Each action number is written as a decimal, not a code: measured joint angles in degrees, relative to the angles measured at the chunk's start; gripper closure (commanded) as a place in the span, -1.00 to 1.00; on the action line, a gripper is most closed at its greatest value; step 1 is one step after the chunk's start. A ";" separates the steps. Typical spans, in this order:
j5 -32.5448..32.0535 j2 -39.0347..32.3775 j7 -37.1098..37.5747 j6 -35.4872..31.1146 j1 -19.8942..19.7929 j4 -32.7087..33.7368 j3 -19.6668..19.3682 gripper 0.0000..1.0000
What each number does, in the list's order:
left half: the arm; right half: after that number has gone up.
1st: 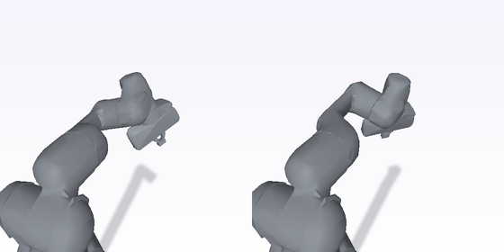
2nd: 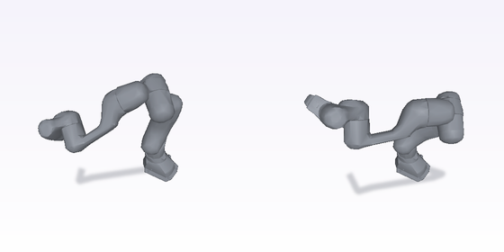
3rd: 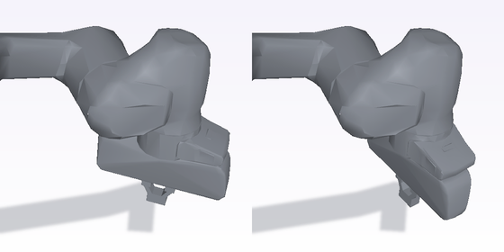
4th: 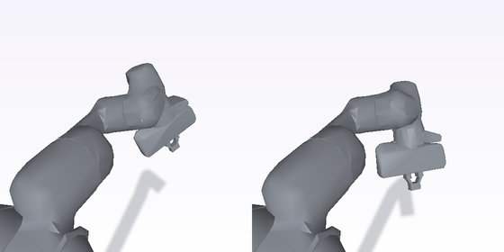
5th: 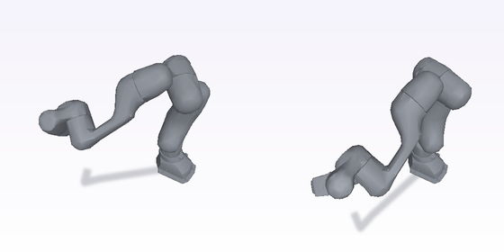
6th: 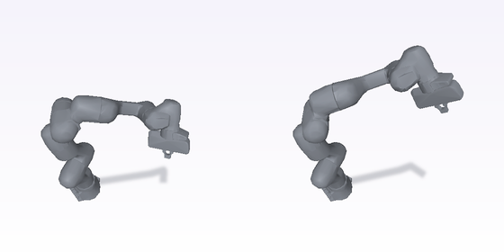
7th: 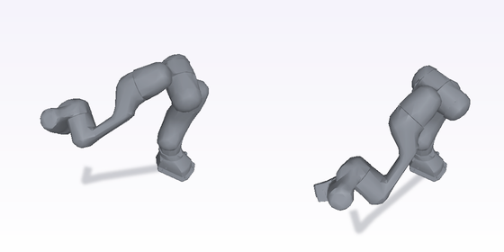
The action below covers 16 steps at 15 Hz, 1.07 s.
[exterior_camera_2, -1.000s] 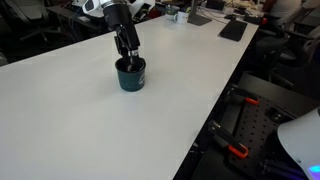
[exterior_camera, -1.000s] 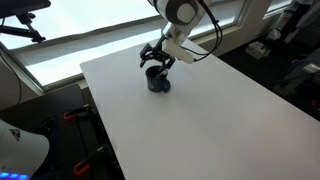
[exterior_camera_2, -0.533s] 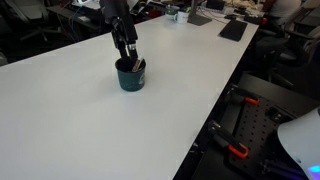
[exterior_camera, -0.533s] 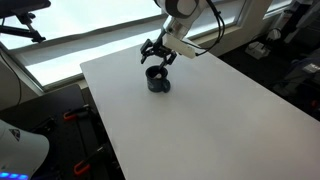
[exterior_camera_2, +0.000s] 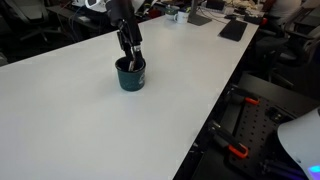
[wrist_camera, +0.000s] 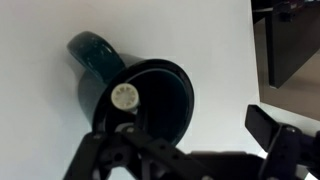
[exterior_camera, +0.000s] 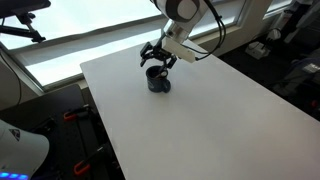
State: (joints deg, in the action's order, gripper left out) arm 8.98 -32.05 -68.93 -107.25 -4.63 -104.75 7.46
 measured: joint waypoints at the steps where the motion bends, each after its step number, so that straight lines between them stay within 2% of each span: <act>1: 0.00 0.00 0.46 0.00 -0.11 -0.25 -0.09 -1.00; 8: 0.00 1.01 1.09 -0.13 -0.28 -1.60 -1.26 -1.00; 16: -0.07 6.35 0.90 -0.35 0.32 -4.00 -1.11 -1.00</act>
State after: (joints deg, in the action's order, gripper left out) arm 8.91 -25.69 -68.04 -107.60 -4.31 -108.75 6.35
